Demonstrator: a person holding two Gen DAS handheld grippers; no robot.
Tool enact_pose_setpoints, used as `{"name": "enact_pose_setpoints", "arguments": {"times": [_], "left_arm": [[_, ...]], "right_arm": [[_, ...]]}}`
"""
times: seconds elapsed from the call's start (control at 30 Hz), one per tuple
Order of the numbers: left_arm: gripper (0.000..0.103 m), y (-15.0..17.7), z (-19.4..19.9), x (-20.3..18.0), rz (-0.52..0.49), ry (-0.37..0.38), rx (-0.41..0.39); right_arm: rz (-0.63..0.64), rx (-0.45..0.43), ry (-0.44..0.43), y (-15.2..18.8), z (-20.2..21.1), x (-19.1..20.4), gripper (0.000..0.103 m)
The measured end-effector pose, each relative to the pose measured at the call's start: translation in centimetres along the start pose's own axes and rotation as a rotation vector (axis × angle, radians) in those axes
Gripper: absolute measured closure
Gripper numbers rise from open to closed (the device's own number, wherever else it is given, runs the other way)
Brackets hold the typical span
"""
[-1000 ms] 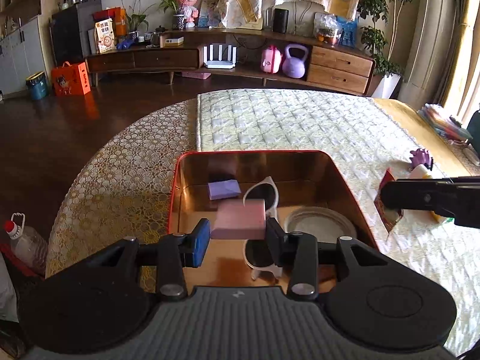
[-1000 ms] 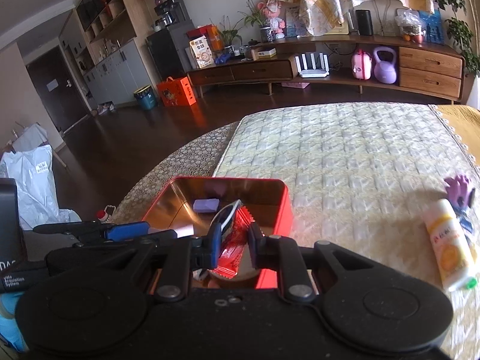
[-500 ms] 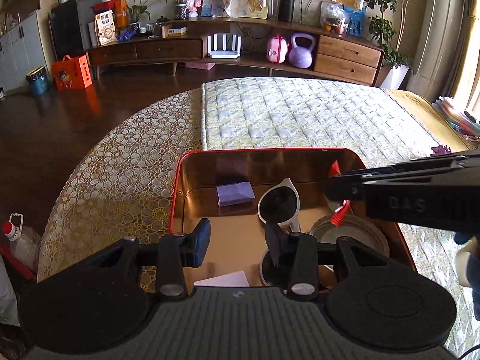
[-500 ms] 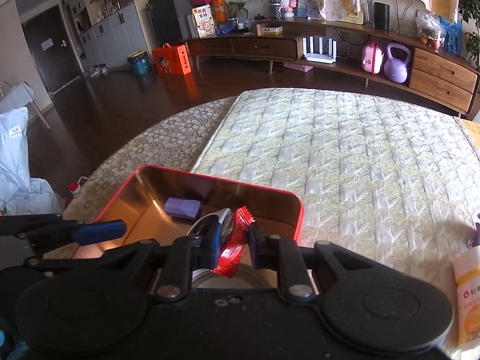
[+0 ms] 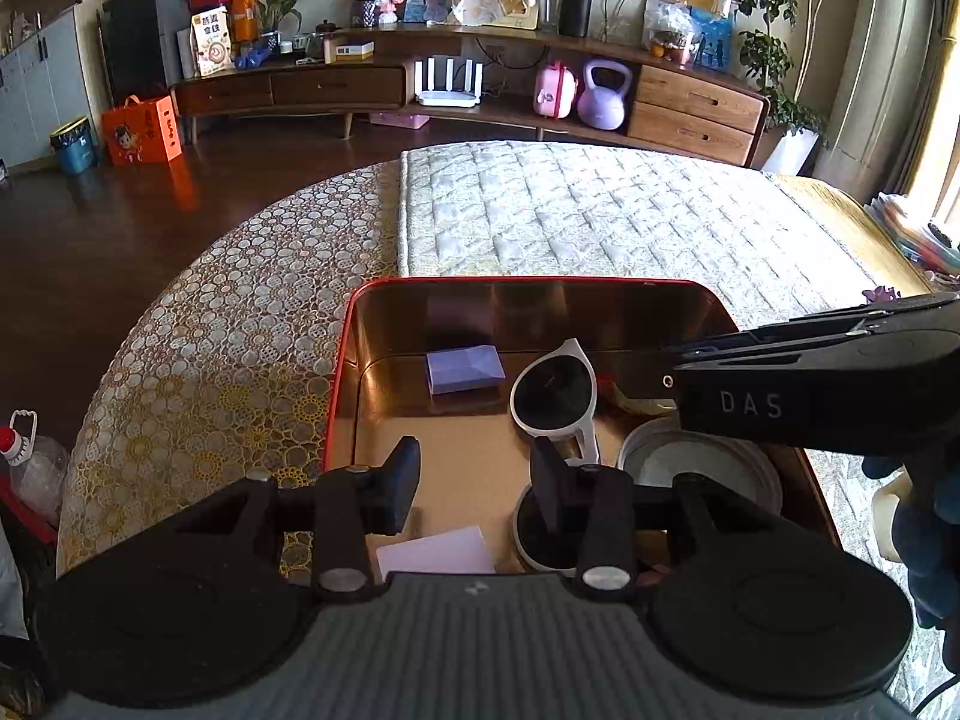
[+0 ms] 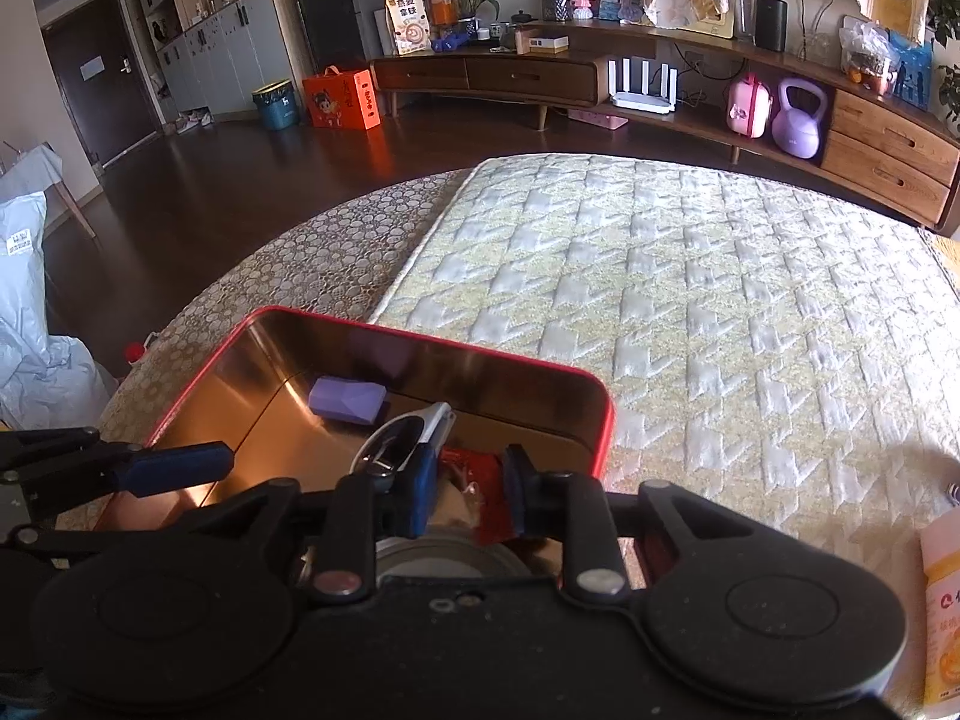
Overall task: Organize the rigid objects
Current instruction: 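Open the left gripper over the tin while the right gripper releases the red wrapper, then withdraw both grippers from the tin toward the white bottle and beige ball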
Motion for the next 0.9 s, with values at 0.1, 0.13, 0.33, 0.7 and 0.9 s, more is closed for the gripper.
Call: {"name": "enact_pose_setpoints", "arguments": {"times": [0.1,0.13,0.33,0.7,0.9], "left_arm": [[0.063,0.1,0.4,-0.2,-0.006,0.003,-0.006],[0.063,0.1,0.5,-0.3,-0.009,0.003,-0.008],[0.057,0.4,1.4,-0.8,-0.011,0.013,-0.017],[0.043,1.0,4.1,-1.3,0.009,0.053,-0.049],[0.042,1.4,5.9,-1.9,0.006,0.064,-0.067]], "right_arm": [[-0.010,-0.008,-0.022,0.3,0.9,0.0,0.076],[-0.011,-0.010,-0.028,0.4,1.2,0.0,0.076],[-0.020,-0.025,-0.057,1.2,3.1,0.5,0.071],[-0.056,-0.079,-0.115,2.9,6.9,0.2,0.062],[-0.070,-0.114,-0.121,4.6,9.8,-0.5,0.049]]}}
Point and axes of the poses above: each gripper's, at about its wrist camera, not at the fingertips, and z roughly against the way its jaws point, x to its left, y to its underside, the point moved 9 cm from there along -z, roughly the way its jaws point, and after that the axes turned 10 degrees about x, right-handed, at the moved point
